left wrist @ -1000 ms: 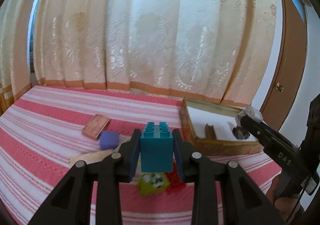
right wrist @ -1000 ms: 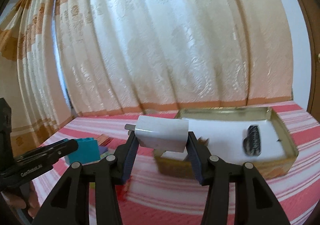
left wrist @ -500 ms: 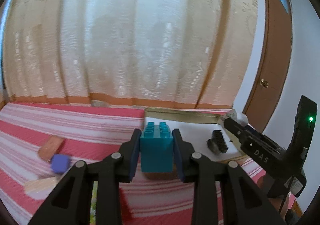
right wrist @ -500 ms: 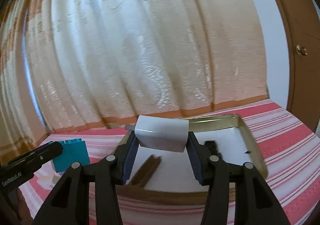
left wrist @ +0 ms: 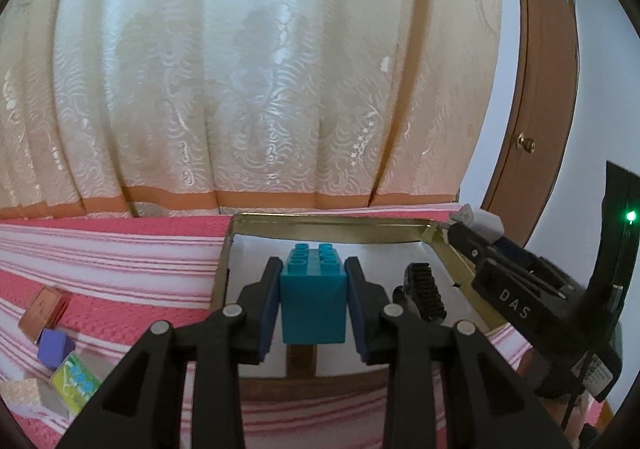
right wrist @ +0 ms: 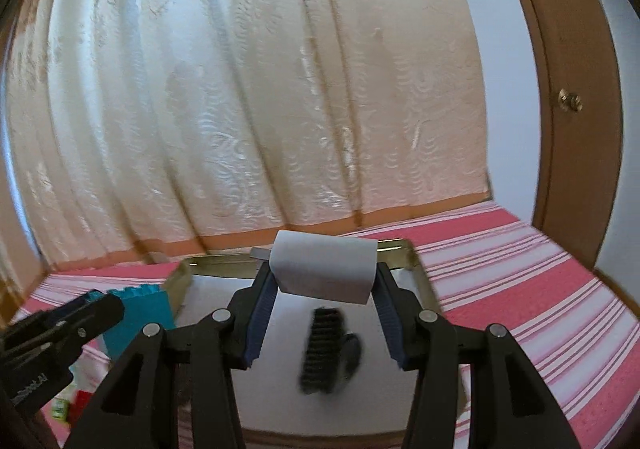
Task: Organize rigid objects
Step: 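Carry the teal brick into the tin with the left tool while the right tool drops the white block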
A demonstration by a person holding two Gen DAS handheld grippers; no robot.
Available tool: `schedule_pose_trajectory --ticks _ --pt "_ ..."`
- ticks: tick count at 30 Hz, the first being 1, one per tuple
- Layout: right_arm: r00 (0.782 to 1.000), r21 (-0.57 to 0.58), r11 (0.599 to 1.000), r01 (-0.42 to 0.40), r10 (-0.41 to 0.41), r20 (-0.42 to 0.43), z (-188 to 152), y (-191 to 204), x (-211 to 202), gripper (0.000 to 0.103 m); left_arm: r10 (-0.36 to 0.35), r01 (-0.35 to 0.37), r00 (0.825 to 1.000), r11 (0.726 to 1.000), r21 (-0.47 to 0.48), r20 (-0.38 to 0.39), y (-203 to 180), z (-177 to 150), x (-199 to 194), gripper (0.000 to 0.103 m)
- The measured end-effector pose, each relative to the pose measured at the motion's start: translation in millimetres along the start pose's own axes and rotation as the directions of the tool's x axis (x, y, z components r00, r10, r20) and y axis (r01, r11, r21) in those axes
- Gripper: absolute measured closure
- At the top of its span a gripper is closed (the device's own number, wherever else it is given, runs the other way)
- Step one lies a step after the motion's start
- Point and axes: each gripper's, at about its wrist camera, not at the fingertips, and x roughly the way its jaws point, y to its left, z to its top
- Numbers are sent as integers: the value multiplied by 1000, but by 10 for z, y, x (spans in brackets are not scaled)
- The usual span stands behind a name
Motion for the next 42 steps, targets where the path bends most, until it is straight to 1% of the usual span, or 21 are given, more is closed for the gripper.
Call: schedule_pose_trajectory --ticks 3,6,13,24,29,31,33,34,35,36,37,38,39,40,42 --pt "999 -7 999 34 -34 -16 -8 -57 89 52 1 -1 1000 1000 9 -13 -70 -16 118 73" --pt "998 -10 999 50 -50 -43 -28 -83 182 52 6 -6 1000 1000 14 -28 -113 -38 235 73" --pt "993 1 999 49 -49 -107 -91 -91 334 52 13 -12 998 1000 23 -63 -138 -125 428 73" --pt "985 3 1000 3 -2 -172 -180 -29 466 52 55 -51 996 997 55 -70 -155 -202 509 73" --pt "986 -13 1000 -6 4 -169 -187 21 469 51 57 -53 994 997 49 -89 -142 -212 562 73" --pt "985 -1 1000 -23 23 -169 -184 8 474 51 57 -53 994 997 48 -90 -139 -214 564 73" --pt "984 21 998 -59 61 -168 -180 -8 475 49 67 -63 994 997 49 -91 -137 -217 565 72" --pt "982 36 996 -84 89 -167 -179 -11 477 38 71 -67 994 996 50 -87 -141 -218 558 66" --pt "979 52 992 -112 119 -167 -179 -9 474 21 77 -72 994 996 55 -75 -146 -222 534 50" --pt "975 64 988 -140 149 -164 -181 2 462 15 87 -83 994 995 62 -62 -159 -225 508 38" --pt "973 62 985 -162 170 -153 -179 27 434 15 107 -104 993 992 73 -43 -173 -229 474 20" --pt "975 51 985 -164 170 -140 -172 48 405 15 139 -137 990 987 88 -16 -193 -232 431 5" --pt "980 30 988 -154 156 -121 -164 76 365 15 165 -166 986 981 105 16 -212 -233 384 0" --pt "985 10 991 -136 137 -104 -160 97 331 15 184 -188 982 975 118 51 -228 -237 337 0" --pt "993 -15 995 -95 94 -78 -156 115 281 14 195 -203 979 969 138 66 -236 -232 310 0"
